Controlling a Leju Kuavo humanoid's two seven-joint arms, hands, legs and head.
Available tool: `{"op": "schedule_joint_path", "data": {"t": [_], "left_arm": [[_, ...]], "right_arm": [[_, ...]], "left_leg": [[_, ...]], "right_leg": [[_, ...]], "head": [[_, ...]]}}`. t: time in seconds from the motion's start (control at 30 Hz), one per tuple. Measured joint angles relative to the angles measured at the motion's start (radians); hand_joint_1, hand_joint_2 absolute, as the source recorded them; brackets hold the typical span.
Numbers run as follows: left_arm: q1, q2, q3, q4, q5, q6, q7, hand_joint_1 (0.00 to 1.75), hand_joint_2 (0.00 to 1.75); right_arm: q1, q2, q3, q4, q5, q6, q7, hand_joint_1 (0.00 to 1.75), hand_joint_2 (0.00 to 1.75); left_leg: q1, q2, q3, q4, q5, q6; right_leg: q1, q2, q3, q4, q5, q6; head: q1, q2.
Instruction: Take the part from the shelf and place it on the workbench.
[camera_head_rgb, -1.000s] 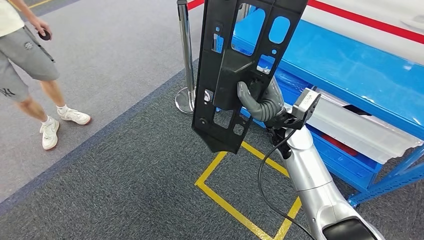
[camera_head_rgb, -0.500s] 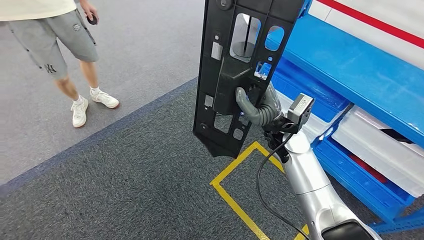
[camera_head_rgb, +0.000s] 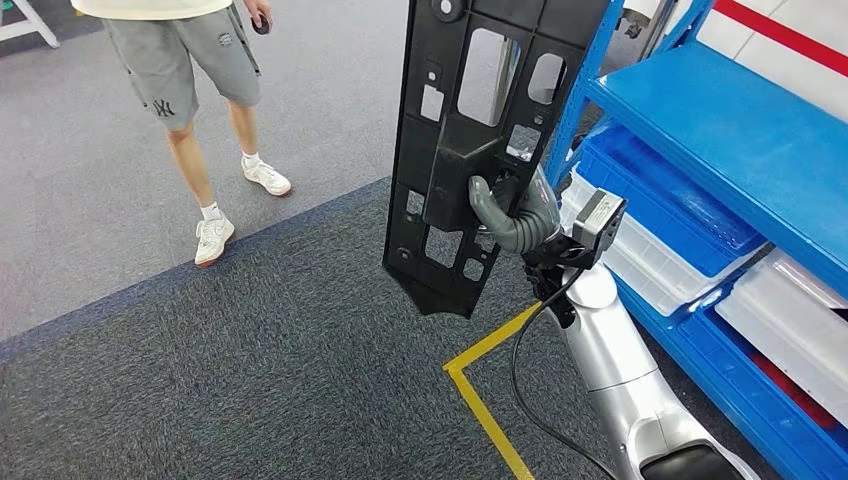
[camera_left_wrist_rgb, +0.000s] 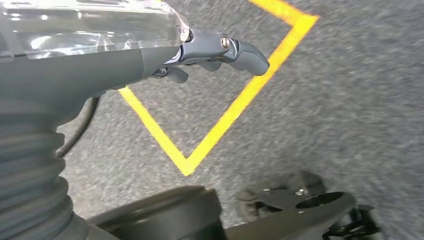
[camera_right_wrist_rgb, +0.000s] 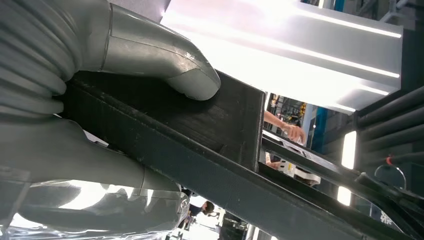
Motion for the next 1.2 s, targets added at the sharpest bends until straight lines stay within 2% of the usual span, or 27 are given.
{"op": "schedule_joint_path", "data": {"t": [0.07, 0.1, 0.13, 0.2, 0.27, 0.33, 0.37, 0.4, 0.43, 0.47, 0.5, 0.57, 0.6, 0.63, 0.7, 0.73, 0.77, 0.83, 0.9, 0.93, 0.97, 1.0, 1.07, 1.1, 1.13, 1.17, 1.2], "left_arm": [[0.007, 0.001, -0.004, 0.000, -0.006, 0.004, 0.015, 0.00, 1.75], [0.010, 0.002, -0.005, 0.000, -0.006, 0.009, 0.024, 0.00, 1.75], [0.011, 0.003, -0.005, 0.000, -0.004, 0.016, 0.029, 0.00, 1.75], [0.014, 0.003, -0.005, 0.000, 0.006, 0.033, 0.031, 0.00, 1.75], [0.014, 0.004, -0.005, 0.000, 0.014, 0.046, 0.027, 0.00, 1.75], [0.012, 0.003, -0.006, 0.000, 0.002, 0.047, 0.025, 0.00, 1.75], [0.011, 0.002, -0.010, 0.000, -0.011, 0.044, 0.026, 0.00, 1.75], [0.010, 0.002, -0.015, 0.000, -0.023, 0.041, 0.026, 0.00, 1.75], [0.010, 0.001, -0.021, 0.000, -0.031, 0.039, 0.026, 0.00, 1.75], [0.010, 0.001, -0.026, 0.000, -0.033, 0.037, 0.025, 0.00, 1.75], [0.009, 0.000, -0.027, 0.000, -0.031, 0.037, 0.023, 0.00, 1.75], [0.008, -0.002, -0.028, 0.000, -0.025, 0.037, 0.019, 0.00, 1.75], [0.006, -0.002, -0.028, 0.000, -0.025, 0.037, 0.019, 0.00, 1.75], [0.005, -0.002, -0.028, 0.000, -0.025, 0.037, 0.021, 0.00, 1.75], [0.003, -0.002, -0.028, 0.000, -0.024, 0.036, 0.027, 0.00, 1.75], [0.003, -0.002, -0.028, 0.000, -0.024, 0.035, 0.032, 0.00, 1.75], [0.003, -0.002, -0.028, 0.000, -0.026, 0.035, 0.036, 0.00, 1.75], [0.001, 0.000, -0.028, 0.000, -0.027, 0.033, 0.043, 0.00, 1.75], [-0.005, 0.002, -0.028, 0.000, -0.023, 0.034, 0.041, 0.00, 1.75], [-0.006, 0.004, -0.028, 0.000, -0.023, 0.034, 0.039, 0.00, 1.75], [-0.005, 0.005, -0.028, 0.000, -0.023, 0.035, 0.036, 0.00, 1.75], [-0.003, 0.008, -0.028, 0.000, -0.026, 0.035, 0.033, 0.00, 1.75], [0.003, 0.013, -0.028, 0.000, -0.028, 0.037, 0.028, 0.00, 1.75], [0.004, 0.017, -0.028, 0.000, -0.026, 0.037, 0.024, 0.00, 1.75], [0.005, 0.020, -0.028, -0.001, -0.023, 0.038, 0.017, 0.00, 1.75], [0.004, 0.024, -0.028, -0.001, -0.018, 0.039, 0.008, 0.00, 1.75], [0.002, 0.027, -0.028, -0.002, -0.014, 0.038, -0.001, 0.00, 1.75]], "right_arm": [[0.000, 0.000, -0.001, 0.003, 0.001, -0.001, -0.008, 1.75, 1.75], [0.000, 0.000, -0.001, 0.004, 0.002, -0.001, -0.013, 1.75, 1.75], [0.001, 0.000, -0.001, 0.007, 0.004, 0.000, -0.017, 1.75, 1.75], [0.003, 0.001, -0.002, 0.011, 0.008, 0.000, -0.024, 1.75, 1.75], [0.005, 0.002, -0.002, 0.012, 0.009, 0.000, -0.030, 1.75, 1.75], [0.015, 0.002, -0.003, 0.014, 0.009, -0.001, -0.034, 1.75, 1.75], [0.024, 0.002, -0.003, 0.015, 0.009, -0.001, -0.034, 1.75, 1.75], [0.033, 0.002, -0.003, 0.018, 0.009, -0.001, -0.034, 1.75, 1.75], [0.042, 0.002, -0.003, 0.021, 0.008, -0.001, -0.035, 1.75, 1.75], [0.049, 0.002, -0.004, 0.024, 0.006, -0.001, -0.037, 1.75, 1.75], [0.054, 0.002, -0.006, 0.026, 0.001, 0.000, -0.041, 1.75, 1.75], [0.058, 0.002, -0.013, 0.029, -0.009, 0.006, -0.050, 1.75, 1.75], [0.061, 0.003, -0.016, 0.031, -0.012, 0.010, -0.053, 1.75, 1.75], [0.063, 0.004, -0.018, 0.033, -0.014, 0.014, -0.055, 1.75, 1.75], [0.066, 0.008, -0.019, 0.037, -0.016, 0.017, -0.056, 1.75, 1.75], [0.066, 0.011, -0.019, 0.038, -0.017, 0.017, -0.058, 1.75, 1.75], [0.066, 0.013, -0.020, 0.039, -0.017, 0.018, -0.061, 1.75, 1.75], [0.067, 0.016, -0.021, 0.040, -0.021, 0.018, -0.069, 1.75, 1.75], [0.069, 0.016, -0.026, 0.045, -0.030, 0.022, -0.080, 1.75, 1.75], [0.070, 0.016, -0.029, 0.049, -0.036, 0.026, -0.087, 1.75, 1.75], [0.070, 0.016, -0.032, 0.052, -0.042, 0.031, -0.095, 1.75, 1.75], [0.069, 0.016, -0.036, 0.054, -0.047, 0.035, -0.104, 1.75, 1.75], [0.066, 0.016, -0.043, 0.056, -0.054, 0.041, -0.116, 1.75, 1.75], [0.065, 0.016, -0.046, 0.056, -0.056, 0.042, -0.120, 1.75, 1.75], [0.065, 0.017, -0.048, 0.056, -0.057, 0.043, -0.122, 1.75, 1.75], [0.066, 0.018, -0.050, 0.054, -0.057, 0.045, -0.124, 1.75, 1.75], [0.067, 0.021, -0.051, 0.050, -0.057, 0.047, -0.124, 1.75, 1.75]], "left_leg": [[-0.012, 0.037, 0.064, -0.118, 0.031, 0.014], [-0.019, 0.050, 0.078, -0.147, 0.033, 0.021], [-0.023, 0.051, 0.080, -0.155, 0.029, 0.026], [-0.021, 0.030, 0.080, -0.165, 0.034, 0.036], [-0.014, 0.010, 0.085, -0.176, 0.041, 0.047], [-0.011, -0.009, 0.087, -0.181, 0.046, 0.054], [-0.011, -0.020, 0.086, -0.180, 0.047, 0.055], [-0.011, -0.034, 0.086, -0.179, 0.047, 0.056], [-0.010, -0.048, 0.085, -0.177, 0.047, 0.056], [-0.010, -0.062, 0.085, -0.174, 0.046, 0.055], [-0.009, -0.076, 0.085, -0.169, 0.044, 0.052], [-0.008, -0.099, 0.078, -0.156, 0.038, 0.043], [-0.008, -0.109, 0.072, -0.151, 0.037, 0.036], [-0.007, -0.119, 0.066, -0.148, 0.038, 0.030], [-0.004, -0.137, 0.059, -0.150, 0.042, 0.017], [-0.005, -0.128, 0.056, -0.146, 0.039, 0.012], [-0.005, -0.106, 0.048, -0.126, 0.026, 0.006], [-0.006, -0.043, 0.008, -0.029, -0.028, -0.003], [-0.003, -0.017, -0.043, 0.092, -0.081, -0.009], [-0.002, -0.015, -0.052, 0.118, -0.085, -0.009], [-0.002, -0.013, -0.042, 0.105, -0.070, -0.009], [-0.002, -0.008, -0.013, 0.054, -0.040, -0.006], [-0.010, 0.029, 0.057, -0.081, 0.010, 0.006], [-0.017, 0.048, 0.080, -0.128, 0.019, 0.016], [-0.024, 0.062, 0.089, -0.151, 0.018, 0.025], [-0.028, 0.061, 0.090, -0.157, 0.016, 0.032], [-0.028, 0.049, 0.091, -0.165, 0.018, 0.039]], "right_leg": [[0.005, -0.018, 0.003, 0.000, -0.003, 0.005], [0.007, -0.027, 0.003, 0.000, -0.004, 0.008], [0.009, -0.037, 0.003, -0.001, -0.004, 0.012], [0.008, -0.050, 0.005, 0.000, -0.008, 0.020], [0.005, -0.007, -0.006, 0.030, -0.032, 0.029], [0.001, 0.051, -0.058, 0.139, -0.089, 0.033], [0.001, 0.062, -0.092, 0.205, -0.115, 0.034], [0.000, 0.066, -0.119, 0.255, -0.127, 0.036], [-0.001, 0.067, -0.130, 0.271, -0.120, 0.037], [-0.004, 0.068, -0.122, 0.249, -0.095, 0.038], [-0.008, 0.076, -0.098, 0.192, -0.057, 0.039], [-0.018, 0.122, -0.044, 0.072, -0.004, 0.042], [-0.021, 0.141, -0.029, 0.036, 0.006, 0.043], [-0.021, 0.152, -0.025, 0.025, 0.003, 0.041], [-0.019, 0.133, -0.025, 0.020, 0.006, 0.031], [-0.019, 0.121, -0.022, 0.016, 0.008, 0.025], [-0.019, 0.108, -0.019, 0.011, 0.009, 0.017], [-0.015, 0.081, -0.015, 0.006, 0.010, 0.007], [-0.009, 0.051, -0.014, 0.006, 0.007, 0.003], [-0.006, 0.036, -0.013, 0.006, 0.006, 0.002], [-0.005, 0.022, -0.012, 0.006, 0.005, 0.001], [-0.003, 0.009, -0.010, 0.006, 0.003, 0.001], [0.001, -0.012, -0.004, 0.006, -0.001, 0.004], [0.003, -0.020, -0.003, 0.005, -0.002, 0.008], [0.005, -0.030, -0.003, 0.004, -0.002, 0.011], [0.007, -0.041, -0.003, 0.003, -0.001, 0.014], [0.008, -0.052, -0.002, 0.001, -0.002, 0.019]], "head": [[0.000, 0.000], [0.000, 0.000], [0.000, 0.000], [0.000, 0.000], [0.000, 0.000], [0.000, 0.000], [0.000, 0.000], [0.000, 0.000], [0.000, 0.000], [0.000, 0.000], [0.000, 0.000], [0.000, 0.000], [0.000, 0.000], [0.000, 0.000], [0.000, 0.000], [0.000, 0.000], [0.000, 0.000], [0.000, 0.000], [0.000, 0.000], [0.000, 0.000], [0.000, 0.000], [0.000, 0.000], [0.000, 0.000], [0.000, 0.000], [0.000, 0.000], [0.000, 0.000], [0.000, 0.000]]}}
